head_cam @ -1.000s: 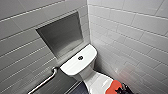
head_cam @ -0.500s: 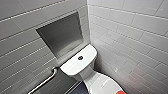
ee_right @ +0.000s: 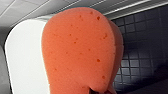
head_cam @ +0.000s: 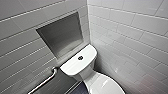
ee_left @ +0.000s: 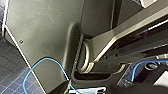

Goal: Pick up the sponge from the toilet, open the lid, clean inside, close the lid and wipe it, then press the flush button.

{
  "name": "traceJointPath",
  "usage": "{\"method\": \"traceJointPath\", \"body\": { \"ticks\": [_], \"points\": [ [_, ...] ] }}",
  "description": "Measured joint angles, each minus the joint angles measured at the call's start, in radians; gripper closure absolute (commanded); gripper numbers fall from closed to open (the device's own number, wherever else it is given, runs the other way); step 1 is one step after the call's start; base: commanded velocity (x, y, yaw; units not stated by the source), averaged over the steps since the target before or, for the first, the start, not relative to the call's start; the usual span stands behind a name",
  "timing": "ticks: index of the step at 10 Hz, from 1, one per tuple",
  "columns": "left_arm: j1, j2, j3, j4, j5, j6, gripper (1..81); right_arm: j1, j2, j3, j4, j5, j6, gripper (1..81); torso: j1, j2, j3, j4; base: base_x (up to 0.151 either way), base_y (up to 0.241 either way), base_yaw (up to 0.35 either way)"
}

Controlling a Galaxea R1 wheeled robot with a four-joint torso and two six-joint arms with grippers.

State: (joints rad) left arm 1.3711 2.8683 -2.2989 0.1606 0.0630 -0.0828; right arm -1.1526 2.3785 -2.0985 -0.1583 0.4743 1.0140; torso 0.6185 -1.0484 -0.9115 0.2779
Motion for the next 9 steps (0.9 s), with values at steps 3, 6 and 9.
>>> {"method": "traceJointPath", "body": {
  "ticks": [3,6,9],
  "points": [
    [0.000,-0.001,0.000,0.007,0.000,0.000,1.0,-0.125,-0.064,0.044,0.009,0.089,0.000,81.1,0.000,0.000,0.000,0.000,0.000,0.000,0.000],
    [0.000,0.001,0.000,0.021,0.000,0.000,1.0,-0.231,-0.081,0.109,-0.019,0.136,-0.013,81.1,0.000,0.000,0.000,0.000,0.000,0.000,0.000],
    [0.000,0.015,-0.003,0.031,0.000,0.000,1.0,-0.217,-0.174,0.261,-0.064,0.154,-0.049,81.1,0.000,0.000,0.000,0.000,0.000,0.000,0.000]
  ]
}}
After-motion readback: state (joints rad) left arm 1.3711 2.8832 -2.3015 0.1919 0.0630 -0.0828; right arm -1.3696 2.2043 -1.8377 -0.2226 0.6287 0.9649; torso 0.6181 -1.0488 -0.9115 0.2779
